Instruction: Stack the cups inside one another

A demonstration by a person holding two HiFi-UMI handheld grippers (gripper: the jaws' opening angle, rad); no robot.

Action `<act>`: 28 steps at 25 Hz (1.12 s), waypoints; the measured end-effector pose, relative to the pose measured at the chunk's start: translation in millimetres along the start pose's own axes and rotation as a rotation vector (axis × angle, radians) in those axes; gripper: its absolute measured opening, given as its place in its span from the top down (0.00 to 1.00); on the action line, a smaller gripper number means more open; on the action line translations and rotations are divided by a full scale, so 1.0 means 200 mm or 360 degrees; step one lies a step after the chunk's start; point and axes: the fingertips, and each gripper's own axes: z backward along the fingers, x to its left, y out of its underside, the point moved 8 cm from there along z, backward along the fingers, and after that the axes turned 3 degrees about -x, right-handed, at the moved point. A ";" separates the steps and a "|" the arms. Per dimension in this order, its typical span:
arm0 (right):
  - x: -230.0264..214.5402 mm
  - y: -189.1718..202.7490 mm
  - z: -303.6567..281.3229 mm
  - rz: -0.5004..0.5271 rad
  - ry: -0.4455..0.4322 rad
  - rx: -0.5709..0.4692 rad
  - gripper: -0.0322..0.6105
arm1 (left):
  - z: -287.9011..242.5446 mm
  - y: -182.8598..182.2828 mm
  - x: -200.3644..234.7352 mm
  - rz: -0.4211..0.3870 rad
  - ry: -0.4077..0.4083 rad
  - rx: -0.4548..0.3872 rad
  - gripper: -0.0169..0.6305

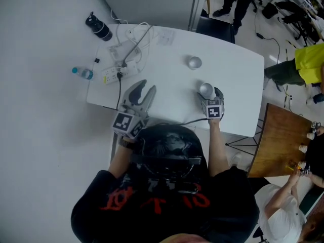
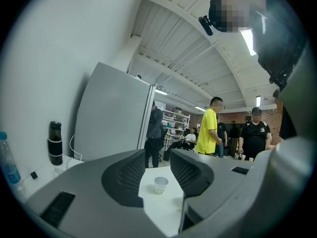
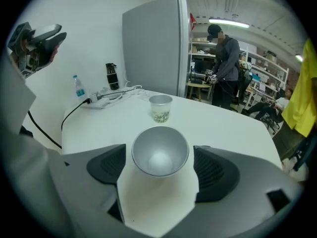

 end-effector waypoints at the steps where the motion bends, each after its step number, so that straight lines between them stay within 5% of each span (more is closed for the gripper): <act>1: 0.00 0.00 -0.02 -0.0002 0.0006 0.0012 0.29 | 0.01 0.00 0.00 -0.0002 -0.0010 0.0000 0.72; 6: 0.03 -0.13 0.05 0.0055 -0.0039 -0.0157 0.37 | 0.04 -0.02 0.00 0.0000 -0.0058 -0.0005 0.72; 14: 0.04 -0.73 0.14 0.0058 -0.0237 -0.0628 0.37 | 0.10 -0.02 0.06 0.0037 -0.0148 -0.0036 0.72; 18: 0.01 -0.86 -0.09 0.0046 -0.0271 -0.0619 0.37 | 0.15 -0.02 0.08 0.0052 -0.0220 -0.0055 0.72; 28: -0.01 -0.77 -0.36 0.0100 -0.0211 -0.0362 0.37 | 0.22 -0.02 0.14 0.0070 -0.0362 -0.0077 0.72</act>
